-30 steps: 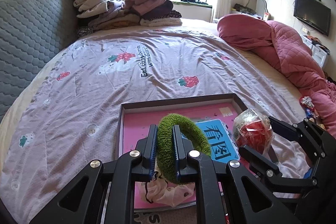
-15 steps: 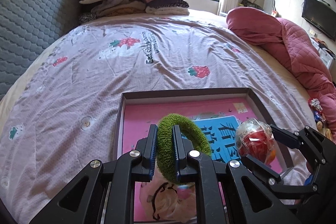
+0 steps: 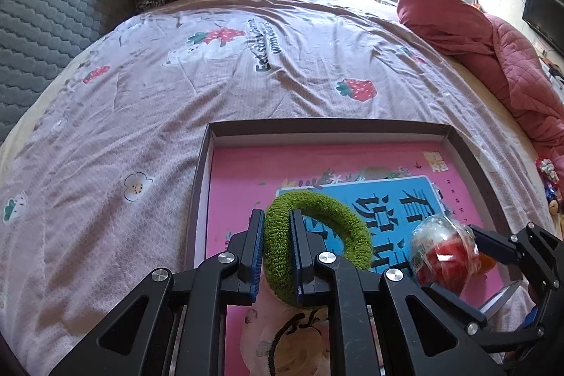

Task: Organize objects
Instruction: 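Lower the green ring into the tray with the left tool while the right tool lowers the candy bag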

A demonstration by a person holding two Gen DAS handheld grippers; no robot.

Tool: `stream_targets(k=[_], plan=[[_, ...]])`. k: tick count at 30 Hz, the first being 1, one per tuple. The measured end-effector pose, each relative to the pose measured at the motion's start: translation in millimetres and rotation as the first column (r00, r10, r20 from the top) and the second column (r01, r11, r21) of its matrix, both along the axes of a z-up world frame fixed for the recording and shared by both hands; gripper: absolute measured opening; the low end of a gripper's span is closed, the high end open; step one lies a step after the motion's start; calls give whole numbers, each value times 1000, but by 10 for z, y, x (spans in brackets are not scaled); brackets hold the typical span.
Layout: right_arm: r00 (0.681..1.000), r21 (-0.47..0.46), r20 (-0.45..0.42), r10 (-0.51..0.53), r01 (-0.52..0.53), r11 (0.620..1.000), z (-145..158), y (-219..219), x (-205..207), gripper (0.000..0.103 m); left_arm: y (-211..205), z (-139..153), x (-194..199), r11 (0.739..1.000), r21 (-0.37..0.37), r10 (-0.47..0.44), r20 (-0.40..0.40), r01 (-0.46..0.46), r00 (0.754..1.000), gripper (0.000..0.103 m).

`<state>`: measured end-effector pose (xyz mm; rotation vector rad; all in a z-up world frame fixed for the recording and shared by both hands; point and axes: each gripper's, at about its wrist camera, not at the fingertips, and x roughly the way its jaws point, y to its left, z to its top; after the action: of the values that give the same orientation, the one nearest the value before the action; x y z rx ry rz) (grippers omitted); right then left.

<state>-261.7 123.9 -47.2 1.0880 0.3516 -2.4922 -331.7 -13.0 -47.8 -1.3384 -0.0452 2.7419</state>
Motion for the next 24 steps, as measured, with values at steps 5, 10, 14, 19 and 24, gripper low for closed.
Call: stream_targets(k=[5, 10, 14, 19, 24], plan=[[1000, 11, 21, 3, -3, 1000, -56, -30, -5, 54, 14, -48, -29, 1000, -18, 4, 10, -4, 1000, 15], [1000, 6, 31, -3, 3, 1000, -49, -14, -21, 54, -1, -86, -64, 1000, -15, 10, 21, -9, 1000, 15], [999, 6, 36, -8, 8, 1000, -44, -7, -25, 54, -15, -120, -90, 1000, -14, 14, 37, -13, 999, 15], [999, -3, 51, -17, 17, 1000, -38, 5, -40, 54, -16, -166, -155, 1000, -22, 19, 60, -17, 998, 21], [999, -9, 46, -28, 29, 1000, -7, 25, -38, 54, -70, -159, -196, 999, 4, 33, 75, -33, 997, 40]])
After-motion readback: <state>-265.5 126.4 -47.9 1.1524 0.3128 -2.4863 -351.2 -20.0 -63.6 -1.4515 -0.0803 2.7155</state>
